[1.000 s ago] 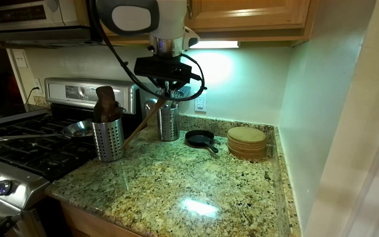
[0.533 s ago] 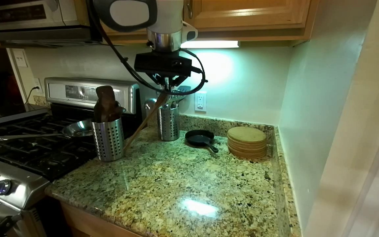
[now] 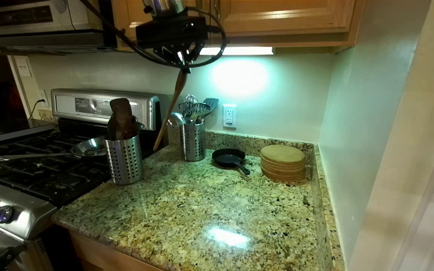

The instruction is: Pick up the wooden spoon from the counter and put it in the metal container

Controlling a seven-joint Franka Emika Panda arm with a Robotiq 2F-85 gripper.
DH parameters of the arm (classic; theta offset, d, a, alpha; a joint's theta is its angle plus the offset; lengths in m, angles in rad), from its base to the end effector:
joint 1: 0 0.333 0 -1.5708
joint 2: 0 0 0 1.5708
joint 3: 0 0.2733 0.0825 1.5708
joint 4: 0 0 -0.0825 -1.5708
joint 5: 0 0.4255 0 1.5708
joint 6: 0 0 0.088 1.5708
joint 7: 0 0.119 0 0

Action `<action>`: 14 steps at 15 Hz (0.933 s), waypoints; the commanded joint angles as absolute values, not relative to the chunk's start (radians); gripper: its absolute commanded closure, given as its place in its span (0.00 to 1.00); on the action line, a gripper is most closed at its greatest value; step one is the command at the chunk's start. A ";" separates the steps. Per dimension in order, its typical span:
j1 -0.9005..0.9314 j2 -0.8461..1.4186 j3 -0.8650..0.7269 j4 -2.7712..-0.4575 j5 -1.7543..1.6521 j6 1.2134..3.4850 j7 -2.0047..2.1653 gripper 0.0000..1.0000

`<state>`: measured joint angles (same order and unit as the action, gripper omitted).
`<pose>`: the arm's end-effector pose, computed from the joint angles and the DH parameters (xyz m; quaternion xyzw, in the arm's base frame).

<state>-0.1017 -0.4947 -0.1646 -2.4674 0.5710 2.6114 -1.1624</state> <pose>0.4880 -0.1430 0.4728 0.8975 0.2214 0.3814 0.0010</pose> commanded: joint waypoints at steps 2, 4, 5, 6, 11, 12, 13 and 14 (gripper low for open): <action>0.025 -0.670 -0.186 -2.572 0.483 2.762 -1.178 0.95; 0.090 -0.718 -0.192 -2.596 0.434 2.821 -1.183 0.95; 0.116 -0.735 -0.189 -2.608 0.405 2.864 -1.177 0.95; 0.143 -0.748 -0.187 -2.619 0.373 2.903 -1.169 0.95; 0.242 -0.783 -0.195 -2.655 0.218 3.039 -1.109 0.95; 0.254 -0.785 -0.198 -2.656 0.192 3.041 -1.085 0.95; 0.263 -0.786 -0.199 -2.656 0.168 3.041 -1.063 0.95; 0.271 -0.790 -0.199 -2.653 0.147 3.025 -1.043 0.95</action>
<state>0.2247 -0.7462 -0.1721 -2.6229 0.2203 3.0074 -1.1022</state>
